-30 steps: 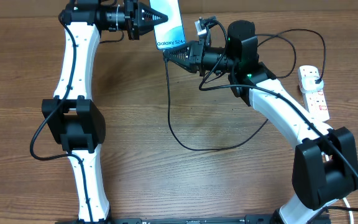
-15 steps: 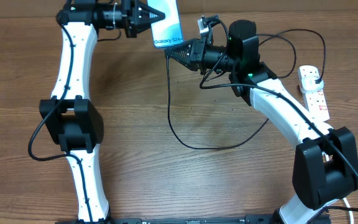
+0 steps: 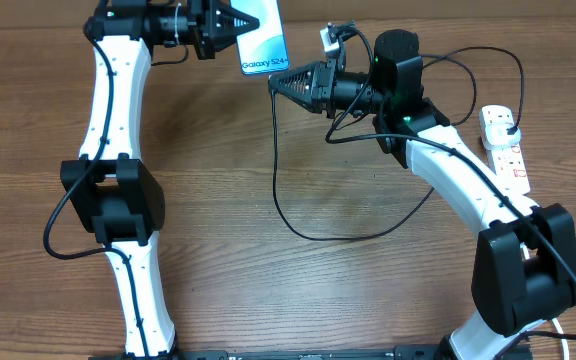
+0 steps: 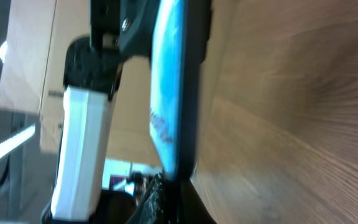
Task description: Plug charger to phone and switch on socket
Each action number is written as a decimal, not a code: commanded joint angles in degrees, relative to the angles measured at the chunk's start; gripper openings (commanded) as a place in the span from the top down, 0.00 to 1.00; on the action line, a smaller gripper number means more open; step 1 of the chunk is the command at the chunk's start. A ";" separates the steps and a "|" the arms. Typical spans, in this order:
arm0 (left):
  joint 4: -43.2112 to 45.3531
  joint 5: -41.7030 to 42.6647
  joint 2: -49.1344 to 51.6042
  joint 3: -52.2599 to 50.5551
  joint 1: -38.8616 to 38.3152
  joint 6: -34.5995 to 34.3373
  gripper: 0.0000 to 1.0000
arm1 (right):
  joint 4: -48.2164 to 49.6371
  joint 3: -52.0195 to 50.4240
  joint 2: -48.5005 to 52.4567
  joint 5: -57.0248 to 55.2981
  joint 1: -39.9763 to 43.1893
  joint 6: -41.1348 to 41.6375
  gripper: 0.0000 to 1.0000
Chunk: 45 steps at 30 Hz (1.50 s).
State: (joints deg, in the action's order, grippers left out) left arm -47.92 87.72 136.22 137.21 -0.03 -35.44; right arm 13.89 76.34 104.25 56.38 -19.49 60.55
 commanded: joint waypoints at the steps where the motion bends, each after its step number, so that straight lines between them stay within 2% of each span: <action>1: 2.19 2.82 -2.51 0.68 -0.39 4.31 0.96 | 1.53 0.66 -0.63 13.62 0.22 -11.56 0.96; 6: 4.33 1.75 -2.51 0.68 0.20 11.63 0.96 | -0.33 0.61 -0.63 33.62 -0.61 -29.75 0.96; 11: 4.59 1.70 -2.51 0.68 0.24 15.72 0.96 | -7.65 0.44 -0.63 33.59 -2.58 -39.89 0.96; 19: 4.70 1.70 -2.51 0.68 1.22 20.50 0.96 | -13.09 0.44 -0.63 33.59 -3.76 -47.82 0.96; 29: 4.66 1.70 -2.51 0.68 1.90 27.76 0.96 | -27.02 0.44 -0.63 33.59 -3.82 -63.36 0.96; 34: 4.66 1.70 -2.51 0.68 1.90 28.48 0.96 | -29.07 0.44 -0.63 33.59 -3.82 -66.88 0.96; 45: 4.22 1.68 -2.51 0.68 1.90 28.26 0.96 | -32.17 0.44 -0.63 31.54 -3.82 -66.27 0.96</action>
State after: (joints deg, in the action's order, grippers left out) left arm -43.68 87.83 136.22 137.21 1.76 -8.34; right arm -17.10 76.42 104.27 88.03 -23.29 -5.17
